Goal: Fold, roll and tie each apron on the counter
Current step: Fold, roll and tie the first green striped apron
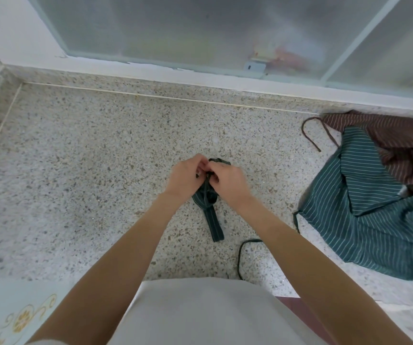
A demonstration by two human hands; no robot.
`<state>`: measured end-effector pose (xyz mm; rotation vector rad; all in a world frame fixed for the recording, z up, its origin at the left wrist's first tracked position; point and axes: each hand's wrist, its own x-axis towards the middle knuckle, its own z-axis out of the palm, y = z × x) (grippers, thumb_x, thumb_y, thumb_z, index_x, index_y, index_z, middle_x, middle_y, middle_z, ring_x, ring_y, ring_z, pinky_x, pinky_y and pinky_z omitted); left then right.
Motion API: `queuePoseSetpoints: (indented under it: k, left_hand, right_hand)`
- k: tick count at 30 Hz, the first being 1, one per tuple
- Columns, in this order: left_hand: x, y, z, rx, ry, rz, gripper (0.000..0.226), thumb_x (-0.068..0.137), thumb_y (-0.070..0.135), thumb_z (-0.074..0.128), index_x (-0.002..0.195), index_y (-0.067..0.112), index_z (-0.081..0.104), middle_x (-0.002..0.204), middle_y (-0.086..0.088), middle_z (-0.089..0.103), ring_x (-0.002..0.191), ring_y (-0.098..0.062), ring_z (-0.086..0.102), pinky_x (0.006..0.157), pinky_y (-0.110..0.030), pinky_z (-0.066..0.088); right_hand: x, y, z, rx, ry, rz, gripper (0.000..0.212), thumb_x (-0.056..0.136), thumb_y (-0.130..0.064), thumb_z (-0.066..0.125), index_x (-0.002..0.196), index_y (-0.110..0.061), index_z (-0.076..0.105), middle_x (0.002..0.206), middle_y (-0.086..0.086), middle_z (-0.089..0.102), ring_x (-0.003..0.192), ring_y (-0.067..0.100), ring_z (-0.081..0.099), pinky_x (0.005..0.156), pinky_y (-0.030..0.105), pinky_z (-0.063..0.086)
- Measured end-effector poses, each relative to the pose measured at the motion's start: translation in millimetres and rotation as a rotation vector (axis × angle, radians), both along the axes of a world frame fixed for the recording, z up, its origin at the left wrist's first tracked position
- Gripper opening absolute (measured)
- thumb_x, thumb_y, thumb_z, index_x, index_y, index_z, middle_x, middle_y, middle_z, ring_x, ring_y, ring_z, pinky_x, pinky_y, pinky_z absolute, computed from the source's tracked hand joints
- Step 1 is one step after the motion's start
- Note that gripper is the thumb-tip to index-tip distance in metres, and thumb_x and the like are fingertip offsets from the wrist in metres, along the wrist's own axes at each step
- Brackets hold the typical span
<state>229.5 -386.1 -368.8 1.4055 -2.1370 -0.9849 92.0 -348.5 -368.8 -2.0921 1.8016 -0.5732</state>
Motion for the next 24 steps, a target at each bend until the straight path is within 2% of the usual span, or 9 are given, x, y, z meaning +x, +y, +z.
queuePoseSetpoints:
  k: [3, 6, 9, 11, 13, 17, 19, 21, 24]
  left_hand:
    - [-5, 0, -2, -0.041, -0.053, -0.008, 0.019, 0.080, 0.006, 0.062, 0.099, 0.011, 0.061, 0.088, 0.000, 0.069, 0.080, -0.017, 0.065, 0.077, -0.035, 0.054]
    - [-6, 2, -4, -0.006, 0.000, 0.010, 0.022, 0.081, 0.007, 0.063, 0.102, 0.008, 0.060, 0.089, -0.005, 0.069, 0.079, -0.018, 0.065, 0.076, -0.032, 0.055]
    - [-4, 5, -4, 0.189, 0.149, 0.115, 0.018, 0.084, 0.009, 0.061, 0.100, 0.017, 0.061, 0.087, -0.001, 0.069, 0.078, -0.012, 0.064, 0.075, -0.018, 0.052]
    - [1, 3, -7, 0.319, 0.243, 0.138, 0.017, 0.089, 0.009, 0.056, 0.091, 0.024, 0.063, 0.085, 0.003, 0.069, 0.078, -0.015, 0.066, 0.078, -0.023, 0.053]
    - [6, 2, -8, 0.394, 0.285, 0.103, 0.017, 0.091, 0.009, 0.056, 0.090, 0.023, 0.065, 0.090, 0.003, 0.067, 0.079, -0.015, 0.067, 0.080, -0.026, 0.054]
    - [12, -4, -2, 0.417, 0.220, -0.019, 0.014, 0.086, 0.010, 0.064, 0.096, 0.020, 0.064, 0.097, 0.004, 0.063, 0.078, -0.004, 0.064, 0.068, -0.009, 0.044]
    - [16, -8, -1, 0.405, 0.159, -0.068, 0.014, 0.084, 0.011, 0.067, 0.095, 0.020, 0.064, 0.099, 0.003, 0.062, 0.083, -0.008, 0.064, 0.073, -0.013, 0.046]
    - [20, -13, -1, 0.352, 0.037, -0.150, 0.009, 0.085, 0.016, 0.067, 0.092, 0.019, 0.062, 0.098, 0.001, 0.059, 0.088, -0.014, 0.062, 0.079, -0.021, 0.048]
    - [23, -13, 3, 0.199, -0.163, -0.271, 0.011, 0.090, 0.017, 0.059, 0.099, 0.012, 0.059, 0.098, 0.000, 0.050, 0.089, -0.017, 0.056, 0.078, -0.025, 0.044]
  right_hand:
    - [-2, -4, 4, -0.019, 0.088, -0.014, 0.029, 0.072, 0.008, 0.063, 0.099, -0.005, 0.065, 0.078, 0.010, 0.068, 0.060, 0.027, 0.063, 0.049, 0.033, 0.051]
    - [-4, -7, 11, -0.042, 0.228, 0.082, 0.034, 0.065, 0.009, 0.071, 0.097, -0.001, 0.064, 0.075, 0.012, 0.064, 0.053, 0.026, 0.061, 0.044, 0.030, 0.047]
    - [-6, -7, 12, -0.086, 0.291, 0.129, 0.037, 0.060, 0.007, 0.077, 0.094, 0.000, 0.063, 0.080, 0.014, 0.063, 0.045, 0.021, 0.058, 0.039, 0.026, 0.047]
    - [-10, -5, 5, -0.138, 0.325, 0.152, 0.029, 0.068, 0.000, 0.075, 0.094, -0.001, 0.063, 0.091, 0.016, 0.062, 0.041, 0.016, 0.053, 0.036, 0.025, 0.047]
    - [-13, -2, -3, -0.176, 0.328, 0.180, 0.022, 0.077, -0.006, 0.071, 0.096, -0.004, 0.061, 0.098, 0.016, 0.060, 0.045, 0.013, 0.054, 0.037, 0.024, 0.047]
    - [-15, 2, -6, -0.258, 0.248, 0.188, 0.018, 0.079, -0.007, 0.069, 0.093, -0.007, 0.058, 0.087, 0.009, 0.059, 0.049, 0.013, 0.054, 0.038, 0.017, 0.035]
    - [-15, 3, -5, -0.284, 0.213, 0.202, 0.007, 0.083, -0.011, 0.061, 0.090, -0.009, 0.060, 0.081, 0.005, 0.059, 0.054, 0.014, 0.056, 0.043, 0.015, 0.029]
    - [-16, 5, -4, -0.264, 0.174, 0.196, 0.005, 0.082, -0.012, 0.064, 0.087, -0.012, 0.064, 0.080, 0.001, 0.061, 0.063, 0.015, 0.057, 0.051, 0.015, 0.030]
    - [-10, 8, -8, -0.148, -0.029, 0.075, 0.011, 0.078, -0.010, 0.072, 0.087, -0.013, 0.067, 0.079, -0.001, 0.063, 0.070, 0.016, 0.056, 0.056, 0.023, 0.043]
